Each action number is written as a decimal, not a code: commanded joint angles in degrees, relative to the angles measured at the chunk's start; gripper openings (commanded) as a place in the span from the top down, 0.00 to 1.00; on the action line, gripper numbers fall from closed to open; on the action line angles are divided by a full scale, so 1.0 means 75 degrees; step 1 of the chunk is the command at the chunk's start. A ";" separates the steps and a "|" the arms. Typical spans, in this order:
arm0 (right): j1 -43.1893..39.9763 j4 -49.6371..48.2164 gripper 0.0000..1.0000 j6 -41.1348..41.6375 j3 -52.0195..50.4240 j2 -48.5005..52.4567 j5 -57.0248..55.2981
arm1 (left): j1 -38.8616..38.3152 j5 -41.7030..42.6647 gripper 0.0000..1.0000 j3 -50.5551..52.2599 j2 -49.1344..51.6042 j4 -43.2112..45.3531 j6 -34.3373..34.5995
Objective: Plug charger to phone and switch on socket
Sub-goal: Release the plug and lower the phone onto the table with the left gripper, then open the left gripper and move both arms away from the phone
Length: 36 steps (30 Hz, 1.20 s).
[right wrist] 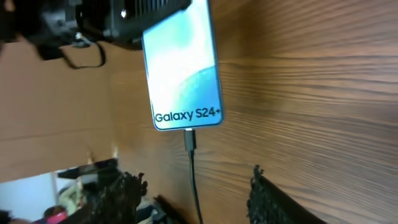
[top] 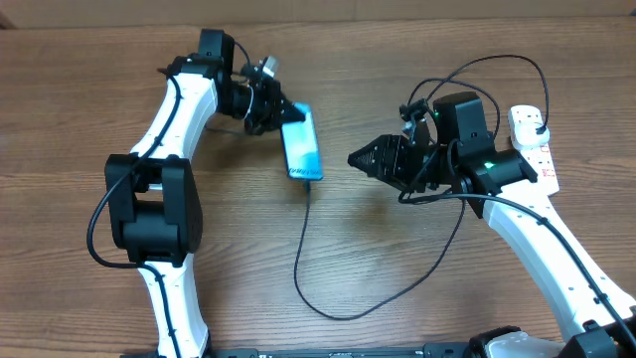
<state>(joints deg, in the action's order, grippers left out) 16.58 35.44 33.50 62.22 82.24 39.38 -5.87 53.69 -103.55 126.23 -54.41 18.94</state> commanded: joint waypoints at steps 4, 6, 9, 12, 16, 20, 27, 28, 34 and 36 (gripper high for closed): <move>-0.0020 0.0187 0.40 -0.0283 -0.0047 -0.0085 -0.0731 | -0.0073 -0.1475 0.96 -0.0085 0.0003 -0.0498 -0.1769; -0.0020 0.0239 0.40 -0.0286 -0.0047 -0.0085 -0.0734 | -0.0073 -0.1475 0.96 -0.0079 0.0073 -0.0536 -0.1976; -0.0020 0.0329 0.39 -0.0338 -0.0047 -0.0085 -0.0787 | -0.0073 -0.1472 0.96 -0.0079 0.0248 -0.0583 -0.2104; -0.0020 0.0475 0.37 -0.0344 -0.0047 -0.0085 -0.0854 | -0.0070 -0.1437 0.96 -0.0079 0.0525 -0.0632 -0.2098; -0.0020 0.0615 0.36 -0.0341 -0.0047 -0.0085 -0.0985 | -0.0070 -0.1177 0.96 -0.0079 0.0833 -0.0682 -0.2008; -0.0020 0.0644 0.35 -0.0341 -0.0047 -0.0085 -0.1017 | -0.0070 -0.1186 0.96 -0.0076 0.0994 -0.0688 -0.2011; -0.0020 0.0644 0.35 -0.0341 -0.0047 -0.0085 -0.1017 | -0.0070 -0.1451 0.87 -0.0073 0.1000 -0.0691 -0.2011; -0.0020 0.0644 0.34 -0.0338 -0.0047 -0.0085 -0.1017 | -0.0070 -0.1437 0.82 -0.0073 0.1000 -0.0705 -0.2005; -0.0020 0.0656 0.34 -0.0341 -0.0047 -0.0085 -0.1014 | -0.0070 -0.1425 0.72 -0.0073 0.1000 -0.0749 -0.1953; -0.0020 0.0682 0.34 -0.0341 -0.0047 -0.0085 -0.1014 | -0.0070 -0.1457 0.71 -0.0073 0.1000 -0.0746 -0.1953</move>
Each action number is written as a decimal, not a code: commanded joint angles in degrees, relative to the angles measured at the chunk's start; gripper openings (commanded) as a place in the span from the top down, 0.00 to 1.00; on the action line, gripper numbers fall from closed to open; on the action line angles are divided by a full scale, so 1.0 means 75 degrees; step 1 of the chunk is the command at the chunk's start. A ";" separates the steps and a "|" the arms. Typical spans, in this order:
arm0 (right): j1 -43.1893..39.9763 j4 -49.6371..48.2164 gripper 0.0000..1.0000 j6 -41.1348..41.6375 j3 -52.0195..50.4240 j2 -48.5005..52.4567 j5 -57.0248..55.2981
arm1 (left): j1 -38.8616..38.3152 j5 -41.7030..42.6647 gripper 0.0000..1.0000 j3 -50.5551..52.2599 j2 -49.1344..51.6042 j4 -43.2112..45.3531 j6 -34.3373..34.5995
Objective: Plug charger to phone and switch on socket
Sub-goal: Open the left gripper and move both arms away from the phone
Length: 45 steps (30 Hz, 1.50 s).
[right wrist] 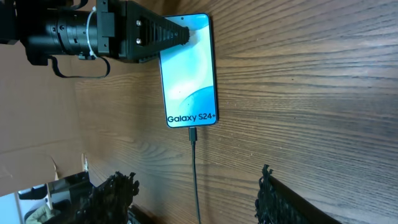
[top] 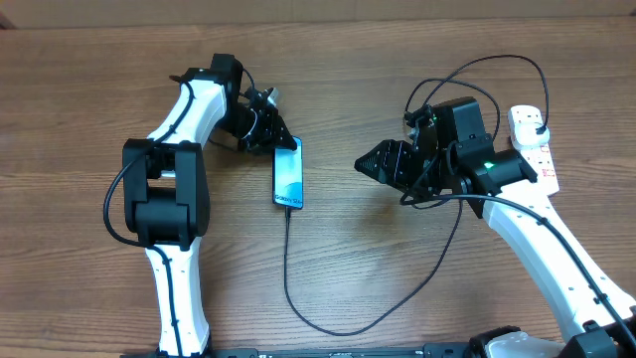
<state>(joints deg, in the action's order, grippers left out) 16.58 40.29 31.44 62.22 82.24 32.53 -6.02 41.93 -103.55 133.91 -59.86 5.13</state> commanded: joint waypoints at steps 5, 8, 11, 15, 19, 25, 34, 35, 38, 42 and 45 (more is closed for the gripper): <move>-0.0020 0.0076 0.34 -0.0070 -0.0047 -0.0085 -0.0108 | -0.0050 -0.0239 0.70 -0.0073 -0.0023 -0.0064 -0.0108; -0.0020 0.0076 0.34 -0.0067 -0.0047 -0.0085 -0.0105 | -0.0050 -0.0507 0.67 -0.0073 -0.0023 -0.0134 -0.0111; -0.0020 0.0079 0.33 -0.0064 -0.0047 -0.0085 -0.0102 | -0.0050 -0.0912 0.60 -0.0073 -0.0023 -0.0198 -0.0111; -0.0020 0.0082 0.33 -0.0064 -0.0047 -0.0085 -0.0102 | -0.0050 -0.1515 0.57 -0.0073 -0.0023 -0.0291 -0.0111; -0.0020 0.0082 0.33 -0.0064 -0.0047 -0.0085 -0.0099 | -0.0050 -0.2017 0.55 -0.0073 -0.0023 -0.0367 -0.0108; -0.0020 0.0085 0.33 -0.0064 -0.0047 -0.0085 -0.0105 | -0.0050 -0.2463 0.49 -0.0073 -0.0026 -0.0376 -0.0114; -0.0052 0.0376 0.34 -0.0493 -0.0044 -0.0085 -0.0210 | 0.0041 -0.2938 0.39 -0.0143 -0.0041 -0.0440 -0.0114; -0.0087 0.0417 0.34 -0.0495 -0.0044 -0.0085 -0.0271 | 0.0067 -0.2940 0.40 -0.0216 -0.0061 -0.0493 -0.0114; -0.0289 0.0539 0.40 -0.0615 -0.0023 -0.0085 -0.0332 | 0.0178 -0.2940 0.43 -0.0635 -0.0207 -0.0781 -0.0114; -0.0799 0.1090 0.55 -0.0982 0.0219 -0.0087 -0.0335 | 0.0262 -0.3022 0.43 -0.1475 -0.0723 -0.1233 -0.0114; -0.1323 0.1606 0.76 -0.1262 0.0557 -0.0093 -0.0367 | 0.0262 -0.3048 0.40 -0.2276 -0.1332 -0.1542 -0.0114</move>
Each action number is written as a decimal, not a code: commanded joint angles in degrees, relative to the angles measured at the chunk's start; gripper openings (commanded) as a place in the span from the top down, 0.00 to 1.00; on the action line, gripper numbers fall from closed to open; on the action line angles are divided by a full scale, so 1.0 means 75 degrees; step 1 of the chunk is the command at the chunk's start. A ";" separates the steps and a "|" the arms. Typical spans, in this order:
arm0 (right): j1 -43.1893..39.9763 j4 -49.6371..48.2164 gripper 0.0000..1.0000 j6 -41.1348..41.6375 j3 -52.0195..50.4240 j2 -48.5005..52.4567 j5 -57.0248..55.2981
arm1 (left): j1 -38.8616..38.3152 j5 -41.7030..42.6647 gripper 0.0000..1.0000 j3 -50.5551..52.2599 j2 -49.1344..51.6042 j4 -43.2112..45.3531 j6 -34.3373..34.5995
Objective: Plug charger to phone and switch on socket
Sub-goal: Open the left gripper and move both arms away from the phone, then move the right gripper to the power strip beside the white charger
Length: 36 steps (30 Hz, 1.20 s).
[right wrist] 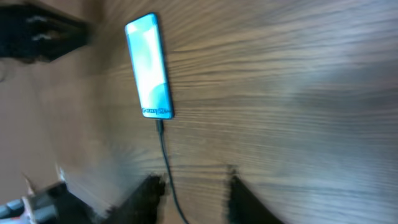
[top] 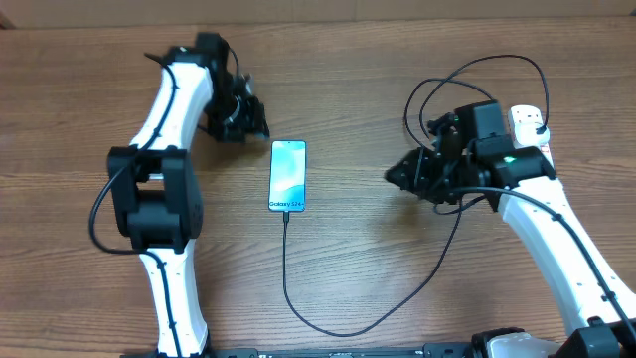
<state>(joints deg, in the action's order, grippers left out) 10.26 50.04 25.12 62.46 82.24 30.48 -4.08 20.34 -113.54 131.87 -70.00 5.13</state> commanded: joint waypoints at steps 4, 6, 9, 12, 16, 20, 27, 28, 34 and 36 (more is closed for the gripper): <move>-0.1192 0.0778 0.94 -0.0423 0.0918 -0.0093 -0.0207 | -0.0009 -0.0102 0.35 -0.1597 -0.1784 -0.0323 -0.0111; -0.1684 0.0871 0.96 -0.0423 0.1093 -0.0093 -0.0204 | -0.0009 0.0026 0.33 -0.1716 -0.2124 -0.0318 -0.0111; -0.2579 0.0871 0.96 -0.0417 0.1262 -0.0093 -0.0099 | -0.0009 0.0029 0.27 -0.1728 -0.2570 -0.0323 -0.0114; -0.3582 0.0737 0.96 -0.0420 0.1285 -0.0093 0.0216 | -0.0009 -0.0003 0.17 -0.1728 -0.2809 -0.0361 -0.0117; -0.4963 0.0431 0.96 -0.0423 0.1282 -0.0090 0.0338 | -0.0009 0.0006 0.00 -0.1725 -0.2850 -0.0530 -0.0114; -0.6137 -0.0029 0.96 -0.0737 0.1282 -0.0017 0.0968 | -0.0009 0.0003 0.00 -0.1722 -0.2827 -0.0577 -0.0114; -0.7423 -0.0714 0.96 -0.0731 0.1282 0.0810 0.2028 | -0.0009 0.0003 0.00 -0.1722 -0.2827 -0.0580 -0.0114; -0.7542 -0.0807 0.96 -0.0731 0.1282 0.1029 0.2127 | -0.0009 0.0003 0.00 -0.1722 -0.2827 -0.0580 -0.0114; -0.7807 -0.1195 0.96 -0.0720 0.1282 0.2110 0.2183 | -0.0009 0.0003 0.00 -0.1722 -0.2827 -0.0580 -0.0114; -0.7807 -0.1405 0.96 -0.0702 0.1282 0.2594 0.2378 | -0.0009 0.0003 0.00 -0.1722 -0.2827 -0.0580 -0.0114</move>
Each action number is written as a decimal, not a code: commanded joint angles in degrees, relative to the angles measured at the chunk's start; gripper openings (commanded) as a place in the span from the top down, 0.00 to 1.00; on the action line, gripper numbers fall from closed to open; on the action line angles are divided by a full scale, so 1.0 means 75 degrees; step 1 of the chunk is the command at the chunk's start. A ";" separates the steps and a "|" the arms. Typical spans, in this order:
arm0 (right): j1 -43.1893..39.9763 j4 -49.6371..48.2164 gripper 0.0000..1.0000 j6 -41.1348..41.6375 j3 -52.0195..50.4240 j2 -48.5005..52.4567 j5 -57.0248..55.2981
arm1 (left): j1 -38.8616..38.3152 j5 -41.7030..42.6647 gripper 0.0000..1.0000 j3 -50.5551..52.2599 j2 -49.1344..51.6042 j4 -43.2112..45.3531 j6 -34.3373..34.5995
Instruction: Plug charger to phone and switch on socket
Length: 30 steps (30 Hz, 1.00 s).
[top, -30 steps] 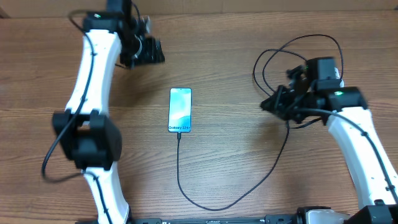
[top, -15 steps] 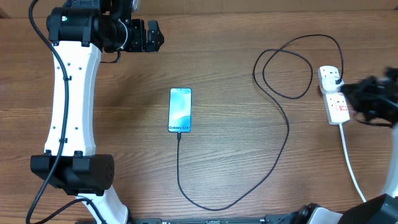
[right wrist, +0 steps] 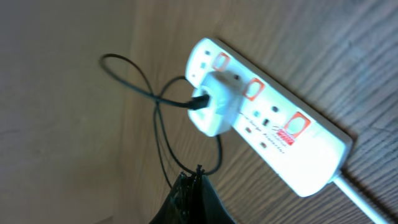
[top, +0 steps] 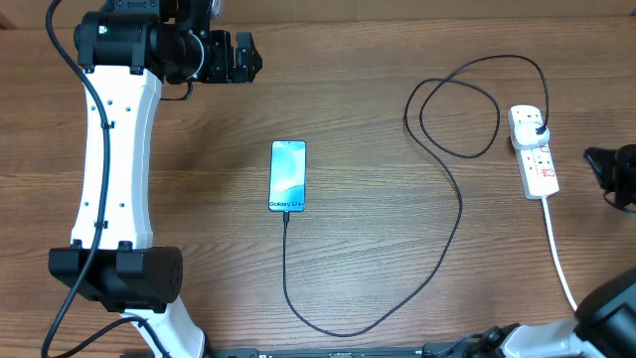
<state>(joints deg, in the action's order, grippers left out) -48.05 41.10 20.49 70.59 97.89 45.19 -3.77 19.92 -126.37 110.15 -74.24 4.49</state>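
The phone lies flat and face up mid-table, with the black cable plugged into its near end. That cable loops round to the white charger plug, which sits in the white power strip. Red switches line the strip. My right gripper is at the table's right edge, beside the strip and apart from it, shut with nothing in it. My left gripper hangs high at the back left, far from the phone; its jaws do not show clearly.
The strip's white lead runs toward the front right edge. The cable's big loop lies between the phone and the strip. Bare wooden table surrounds the phone.
My right gripper has moved from mid-table by the cable loop to the right edge beside the power strip, and its fingers have gone from apart to shut. The left arm is now higher and further back.
At first my left gripper held the phone tilted, cable plugged in, with the open right gripper facing it. Then the phone lay flat with the left gripper at its far end. Later the left gripper was off the phone and the right had drawn back rightward. Now both arms are far from it.
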 commanded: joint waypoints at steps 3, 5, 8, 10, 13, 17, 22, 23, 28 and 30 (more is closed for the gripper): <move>0.0003 -0.0460 0.96 0.0029 0.0198 0.0953 0.0530 | -0.0050 0.0061 0.00 -0.0012 0.0070 -0.0015 -0.0029; 0.0012 -0.0644 0.96 0.0093 0.0198 0.1180 0.0519 | -0.0050 0.0058 0.00 -0.0012 0.0070 -0.0015 -0.0029; 0.0012 -0.0874 0.96 0.0297 0.0198 0.1402 0.0399 | -0.0050 0.0058 0.00 -0.0012 0.0070 -0.0015 -0.0029; 0.0041 -0.1055 0.96 0.0420 0.0198 0.1530 0.0385 | -0.0050 0.0058 0.00 -0.0012 0.0070 -0.0015 -0.0029; 0.0172 -0.1338 0.96 0.0592 0.0198 0.1769 0.0382 | -0.0050 0.0058 0.00 -0.0012 0.0070 -0.0015 -0.0029; 0.0437 -0.1728 0.96 0.0723 0.0198 0.2110 0.0382 | -0.0050 0.0058 0.00 -0.0012 0.0070 -0.0015 -0.0029; 0.0662 -0.2081 0.96 0.0883 0.0195 0.2465 0.0283 | -0.0050 0.0058 0.00 -0.0012 0.0070 -0.0015 -0.0029; 0.0688 -0.2127 0.96 0.0903 0.0195 0.2503 0.0204 | -0.0050 0.0058 0.00 -0.0012 0.0070 -0.0015 -0.0029; 0.0705 -0.2308 0.96 0.0909 0.0195 0.2629 0.0070 | -0.0050 0.0058 0.00 -0.0012 0.0070 -0.0015 -0.0029; 0.0708 -0.2398 0.96 0.0959 0.0195 0.2699 0.0070 | -0.0050 0.0058 0.00 -0.0012 0.0070 -0.0015 -0.0029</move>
<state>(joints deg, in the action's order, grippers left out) -42.72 23.90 27.07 70.61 116.77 46.39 -3.77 19.90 -126.37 110.15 -74.24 4.47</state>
